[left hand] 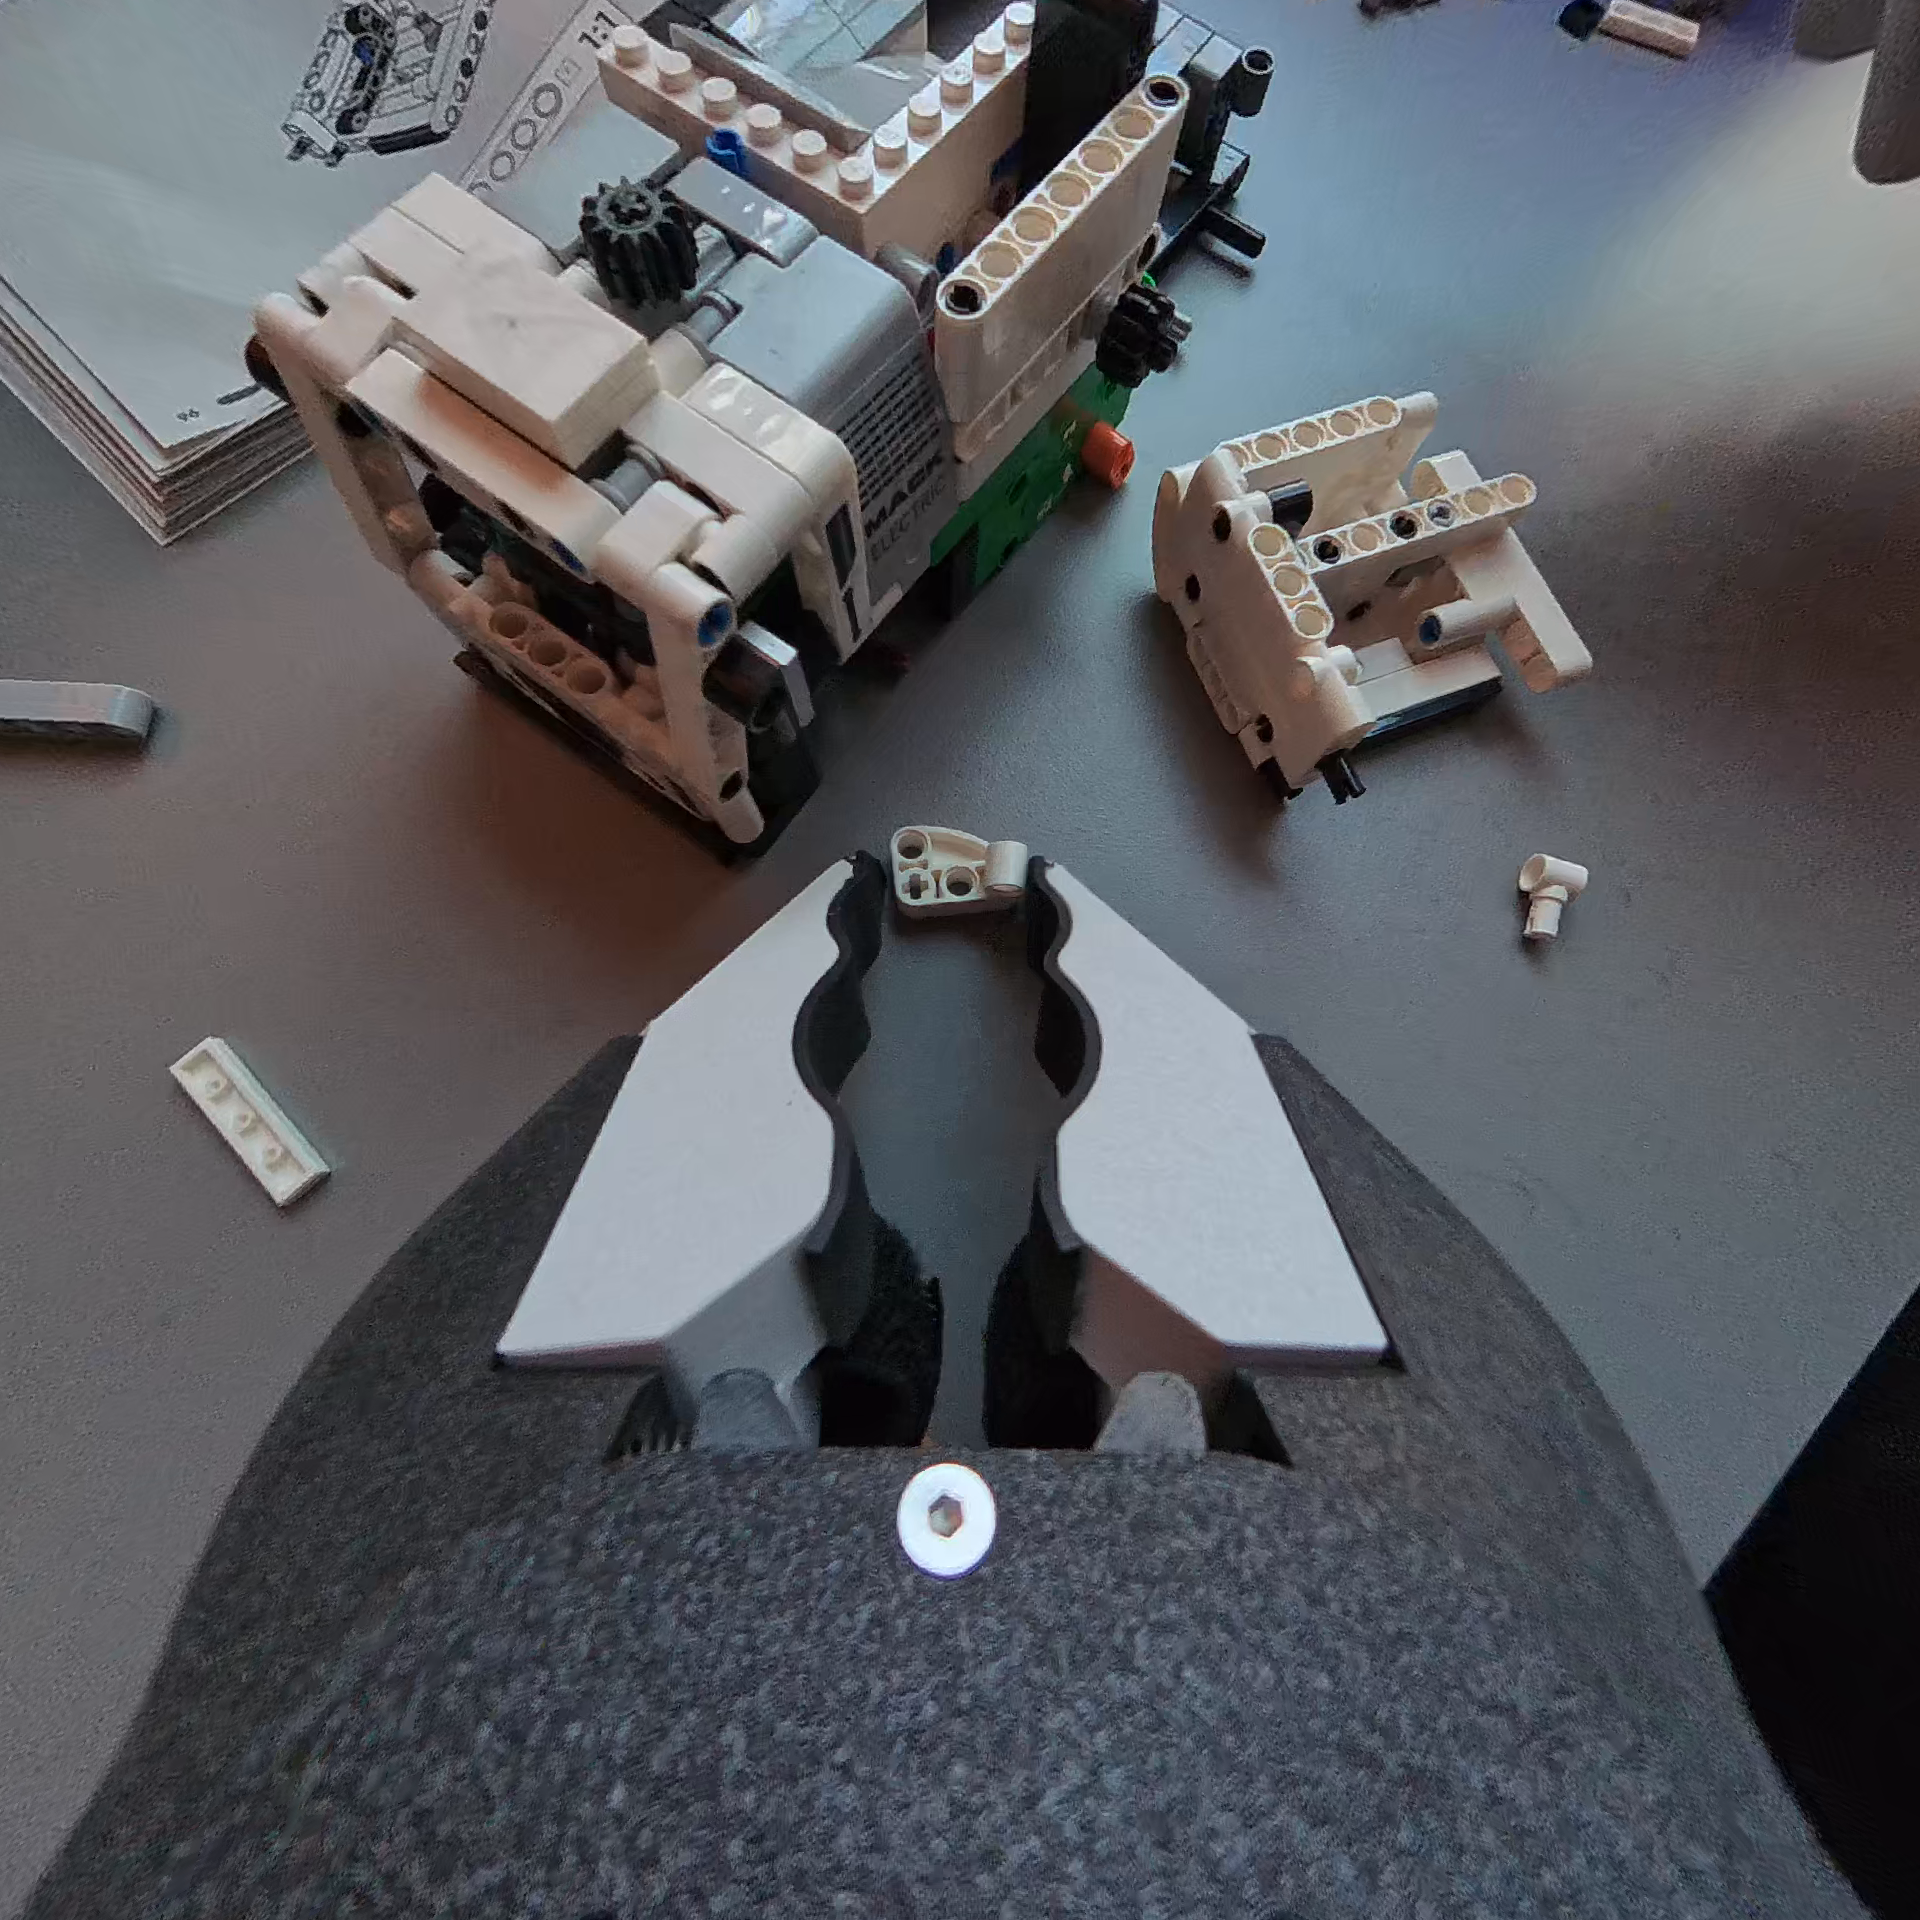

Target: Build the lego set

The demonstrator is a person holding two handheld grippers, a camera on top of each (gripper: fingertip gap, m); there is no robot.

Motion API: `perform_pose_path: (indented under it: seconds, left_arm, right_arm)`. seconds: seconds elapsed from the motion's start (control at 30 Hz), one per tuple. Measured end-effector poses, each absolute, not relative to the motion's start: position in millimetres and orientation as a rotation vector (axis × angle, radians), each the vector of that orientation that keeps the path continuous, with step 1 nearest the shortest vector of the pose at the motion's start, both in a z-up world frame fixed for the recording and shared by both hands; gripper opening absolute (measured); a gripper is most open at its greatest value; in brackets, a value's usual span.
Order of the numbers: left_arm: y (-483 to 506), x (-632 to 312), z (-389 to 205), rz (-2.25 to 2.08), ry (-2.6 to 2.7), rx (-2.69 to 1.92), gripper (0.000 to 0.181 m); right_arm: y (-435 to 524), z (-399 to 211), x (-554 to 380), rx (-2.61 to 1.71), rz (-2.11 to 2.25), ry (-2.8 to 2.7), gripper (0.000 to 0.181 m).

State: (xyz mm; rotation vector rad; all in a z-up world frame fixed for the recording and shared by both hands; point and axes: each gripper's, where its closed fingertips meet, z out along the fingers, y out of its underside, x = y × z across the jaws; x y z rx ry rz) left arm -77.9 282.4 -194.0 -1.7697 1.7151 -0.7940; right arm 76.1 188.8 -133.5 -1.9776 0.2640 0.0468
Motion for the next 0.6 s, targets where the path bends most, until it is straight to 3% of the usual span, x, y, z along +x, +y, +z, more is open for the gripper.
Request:
perform_pose_path:
  seconds: [0.6]
  left_arm:
    - [245, -84, -188, -0.909, 1.952, -1.492, 0.023]
  right_arm:
    - [190, -112, 168, -1.994, -0.393, 0.325, 0.034]
